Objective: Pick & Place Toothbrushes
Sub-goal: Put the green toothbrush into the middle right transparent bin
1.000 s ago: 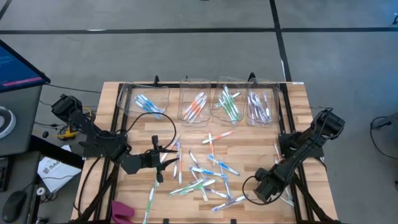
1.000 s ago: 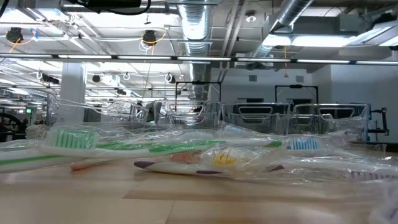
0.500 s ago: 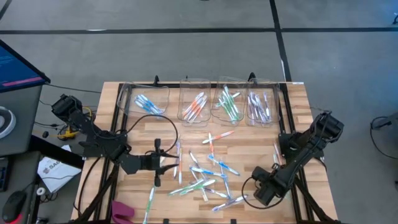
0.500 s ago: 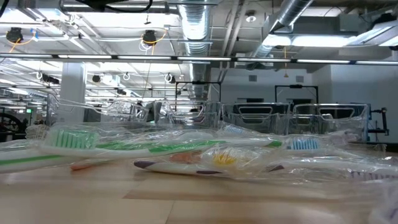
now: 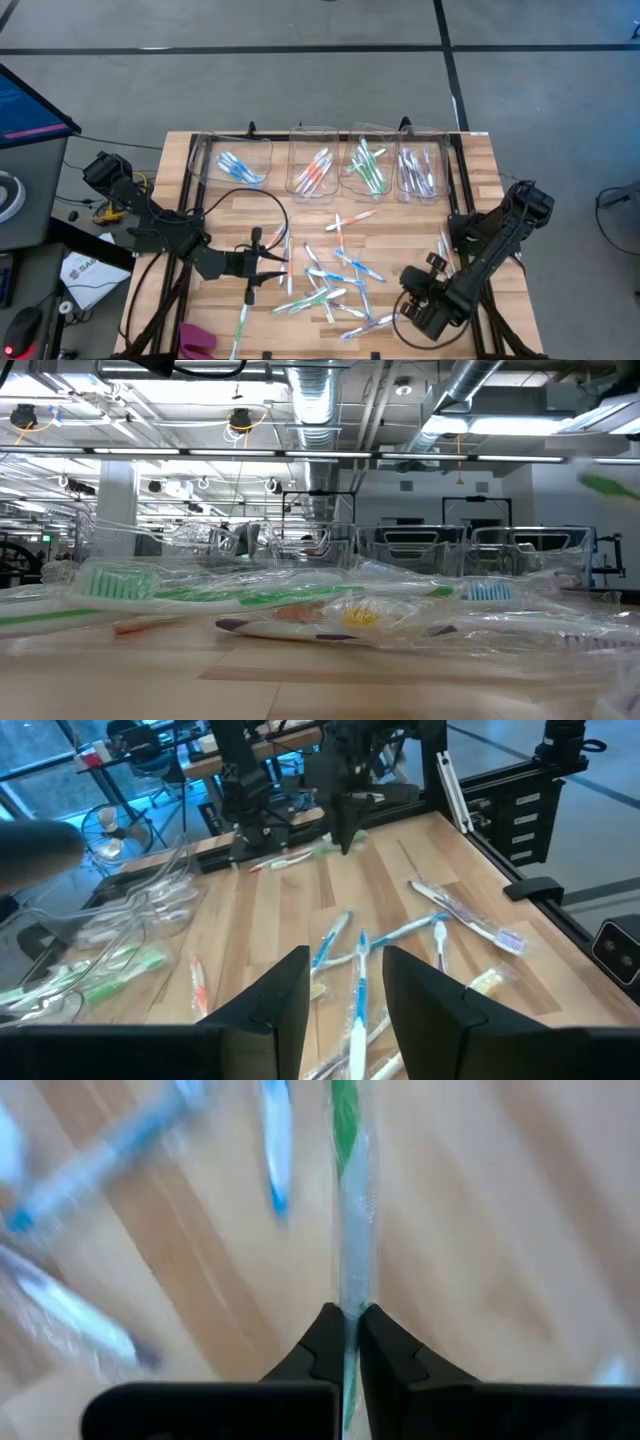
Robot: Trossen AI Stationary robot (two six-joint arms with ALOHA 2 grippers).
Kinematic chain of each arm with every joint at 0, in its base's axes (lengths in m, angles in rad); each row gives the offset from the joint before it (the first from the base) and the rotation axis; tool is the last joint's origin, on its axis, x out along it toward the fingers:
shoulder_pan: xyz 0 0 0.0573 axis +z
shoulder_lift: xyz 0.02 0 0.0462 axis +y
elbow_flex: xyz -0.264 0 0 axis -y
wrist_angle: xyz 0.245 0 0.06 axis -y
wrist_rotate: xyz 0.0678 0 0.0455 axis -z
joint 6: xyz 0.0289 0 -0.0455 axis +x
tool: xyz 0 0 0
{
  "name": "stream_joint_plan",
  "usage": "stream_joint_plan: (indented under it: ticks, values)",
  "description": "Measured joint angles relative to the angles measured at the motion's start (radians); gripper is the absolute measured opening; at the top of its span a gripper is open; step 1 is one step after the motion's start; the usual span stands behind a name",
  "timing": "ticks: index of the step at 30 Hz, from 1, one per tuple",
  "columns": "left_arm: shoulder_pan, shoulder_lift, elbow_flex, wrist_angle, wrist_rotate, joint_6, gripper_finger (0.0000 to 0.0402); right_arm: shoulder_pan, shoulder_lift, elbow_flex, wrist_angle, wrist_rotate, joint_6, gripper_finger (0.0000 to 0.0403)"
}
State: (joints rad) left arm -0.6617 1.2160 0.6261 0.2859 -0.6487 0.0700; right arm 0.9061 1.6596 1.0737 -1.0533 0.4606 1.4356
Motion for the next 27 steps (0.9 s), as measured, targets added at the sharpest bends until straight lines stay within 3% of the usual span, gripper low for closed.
stream_joint_plan:
  ticks: [5, 11, 15, 22, 27]
  values:
    - [0.000, 0.000, 0.000, 0.000, 0.000, 0.000, 0.0121, -0.015, -0.001, 0.000, 0.006, 0.229, -0.083, 0.0004]
    - [0.000, 0.000, 0.000, 0.000, 0.000, -0.007, 0.0121, -0.030, -0.057, 0.016, -0.009, 0.327, -0.133, 0.0004]
    - [0.000, 0.000, 0.000, 0.000, 0.000, -0.007, 0.0121, -0.013, -0.119, 0.054, -0.029, 0.433, -0.249, 0.0004]
    - [0.006, 0.000, 0.000, 0.000, -0.001, -0.008, 0.0121, -0.074, -0.226, 0.091, -0.054, 0.745, -0.487, 0.0005]
    - [0.007, 0.000, 0.000, 0.000, -0.003, -0.008, 0.0121, -0.251, -0.323, 0.113, -0.043, 0.704, -0.496, 0.0005]
